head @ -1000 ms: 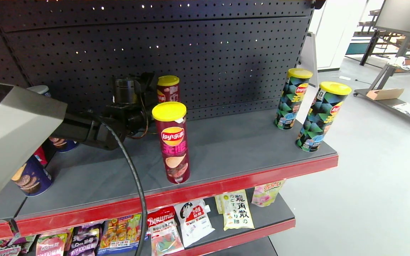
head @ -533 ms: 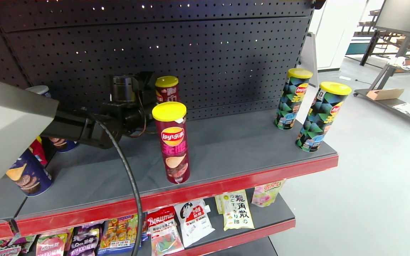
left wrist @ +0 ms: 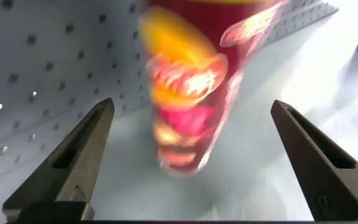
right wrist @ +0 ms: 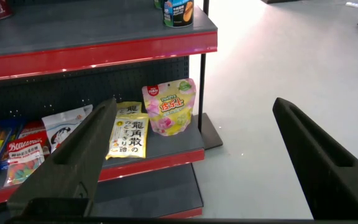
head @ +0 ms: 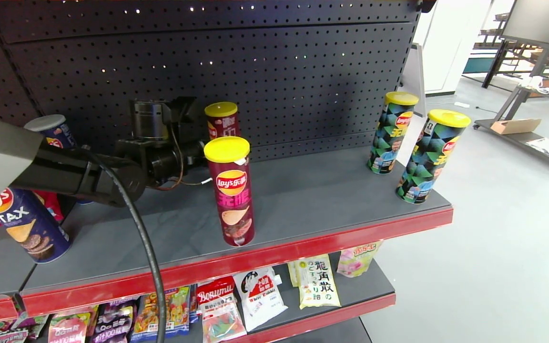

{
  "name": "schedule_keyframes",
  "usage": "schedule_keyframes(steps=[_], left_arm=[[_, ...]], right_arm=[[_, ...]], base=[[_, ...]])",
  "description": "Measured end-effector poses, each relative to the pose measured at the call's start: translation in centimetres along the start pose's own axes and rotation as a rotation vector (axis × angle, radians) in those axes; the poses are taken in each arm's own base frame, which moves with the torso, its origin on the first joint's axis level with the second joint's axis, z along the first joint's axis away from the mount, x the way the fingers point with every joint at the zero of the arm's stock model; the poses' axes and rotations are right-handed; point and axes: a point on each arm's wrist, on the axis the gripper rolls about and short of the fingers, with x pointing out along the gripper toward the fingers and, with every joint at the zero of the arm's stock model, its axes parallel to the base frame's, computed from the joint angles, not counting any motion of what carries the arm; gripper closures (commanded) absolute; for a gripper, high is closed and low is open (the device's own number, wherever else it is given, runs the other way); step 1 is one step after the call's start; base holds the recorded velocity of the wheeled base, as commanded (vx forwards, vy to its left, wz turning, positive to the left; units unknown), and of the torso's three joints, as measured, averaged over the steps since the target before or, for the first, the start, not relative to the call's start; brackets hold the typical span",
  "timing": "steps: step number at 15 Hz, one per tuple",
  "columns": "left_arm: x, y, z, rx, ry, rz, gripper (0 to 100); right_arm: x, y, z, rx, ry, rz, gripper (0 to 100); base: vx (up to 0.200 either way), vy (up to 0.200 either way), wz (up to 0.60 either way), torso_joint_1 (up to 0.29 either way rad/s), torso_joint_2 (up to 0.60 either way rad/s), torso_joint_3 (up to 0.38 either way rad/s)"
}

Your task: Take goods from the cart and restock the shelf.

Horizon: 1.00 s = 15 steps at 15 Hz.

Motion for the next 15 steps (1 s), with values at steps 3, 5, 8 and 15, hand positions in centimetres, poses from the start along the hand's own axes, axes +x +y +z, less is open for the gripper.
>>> schedule_keyframes(steps=[3,5,8,15], left_arm=[[-1.4,0.1,-0.4,-0.002,0.023,0.006,0],[-2.2,0.2,-0.5,-0.004,0.031,-0.016,0],[-3.1,1.1,-0.5,0.012,0.037,-0.098,0],[-5.0,3.3,-1.0,0.029,0.053,-0.102,0]], right_arm=[[0.0,0.0,0.0,0.000,0.000,-0.001,0],[0.0,0.0,0.0,0.000,0.000,-0.001,0],[0.0,0.0,0.0,0.000,0.000,0.000,0],[0.0,0.0,0.0,0.000,0.000,0.000,0]], base=[[0.000,0.000,0.00,0.000,0.00,0.000],[0.000,0.000,0.00,0.000,0.00,0.000],[0.000,0.000,0.00,0.000,0.00,0.000],[0.000,0.000,0.00,0.000,0.00,0.000]])
